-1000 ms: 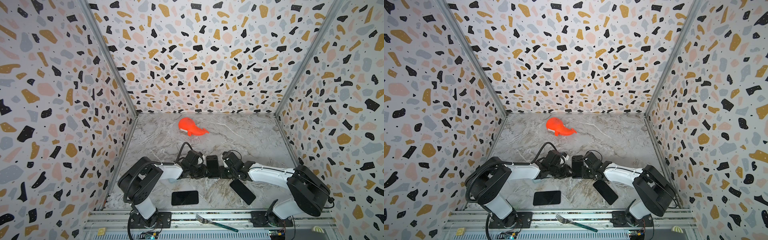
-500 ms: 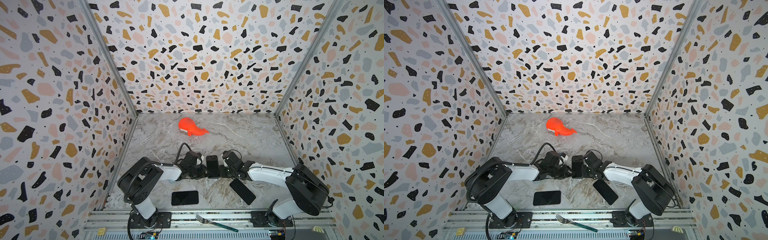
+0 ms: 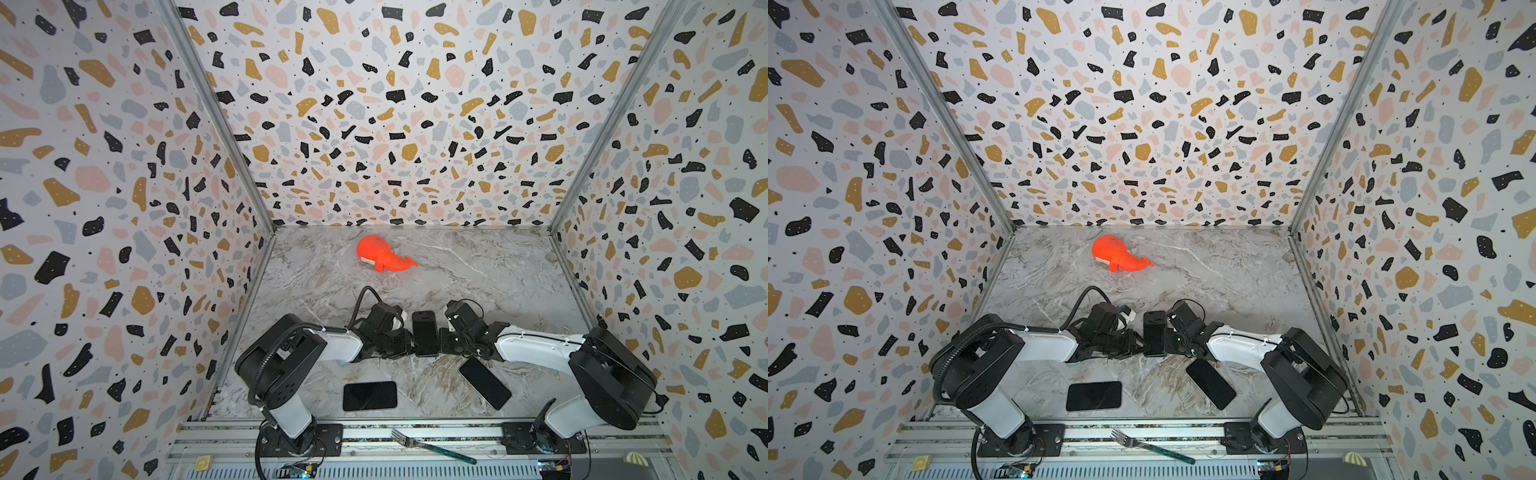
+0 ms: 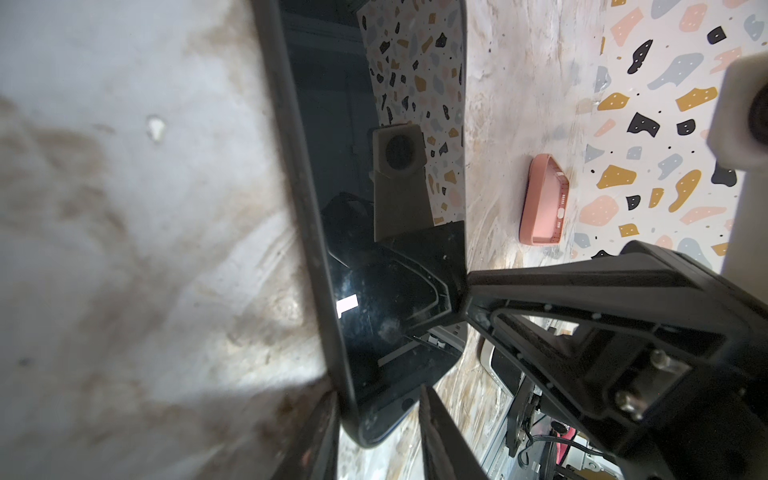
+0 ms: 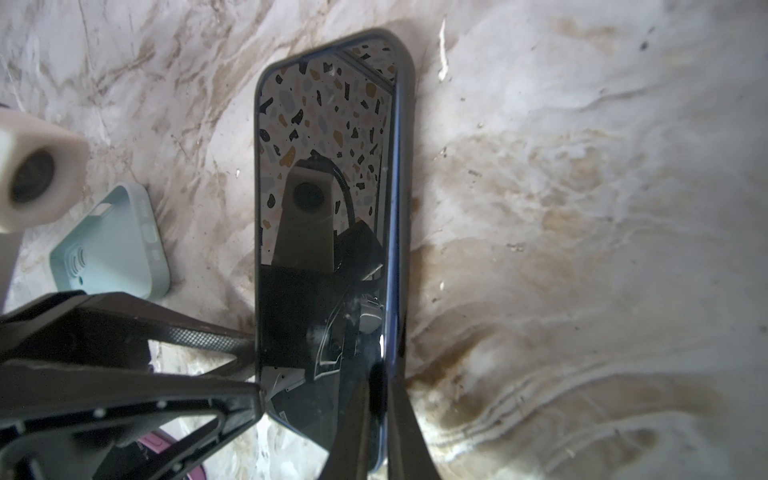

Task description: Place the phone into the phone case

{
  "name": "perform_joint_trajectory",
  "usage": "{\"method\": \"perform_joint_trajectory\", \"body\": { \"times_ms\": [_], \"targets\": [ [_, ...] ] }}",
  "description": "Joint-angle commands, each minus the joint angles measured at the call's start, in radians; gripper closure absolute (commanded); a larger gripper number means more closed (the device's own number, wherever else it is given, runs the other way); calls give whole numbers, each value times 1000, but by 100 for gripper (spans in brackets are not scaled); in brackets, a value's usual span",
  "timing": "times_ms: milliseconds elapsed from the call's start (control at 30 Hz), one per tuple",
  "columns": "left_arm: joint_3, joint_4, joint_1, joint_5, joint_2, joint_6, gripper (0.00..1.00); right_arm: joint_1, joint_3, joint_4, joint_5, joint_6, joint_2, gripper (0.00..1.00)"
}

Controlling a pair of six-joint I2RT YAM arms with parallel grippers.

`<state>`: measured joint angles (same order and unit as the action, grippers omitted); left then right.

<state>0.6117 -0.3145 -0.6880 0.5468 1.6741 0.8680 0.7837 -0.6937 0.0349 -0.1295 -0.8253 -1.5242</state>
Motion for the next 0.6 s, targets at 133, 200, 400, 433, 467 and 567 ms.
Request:
{"method": "perform_joint_trajectory", "body": {
  "times_ms": [133, 200, 400, 433, 467, 567],
  "targets": [
    [-27, -38, -21, 13, 27, 9, 64, 51, 29, -51, -150, -18, -78, 90],
    [-28, -21, -17, 11, 17, 1, 64, 50, 0, 13, -104, -2, -46, 90],
    [4, 162, -12, -54, -41, -100, 61, 49, -64, 181, 87, 41, 91, 84],
    [11, 187, -12, -61, -51, -112, 61, 49, -65, 190, 91, 44, 99, 83],
    [20, 213, -11, -70, -59, -127, 60, 48, -65, 194, 91, 43, 107, 82],
    [34, 244, -12, -77, -73, -143, 56, 49, -59, 192, 75, 37, 106, 79]
  ]
}}
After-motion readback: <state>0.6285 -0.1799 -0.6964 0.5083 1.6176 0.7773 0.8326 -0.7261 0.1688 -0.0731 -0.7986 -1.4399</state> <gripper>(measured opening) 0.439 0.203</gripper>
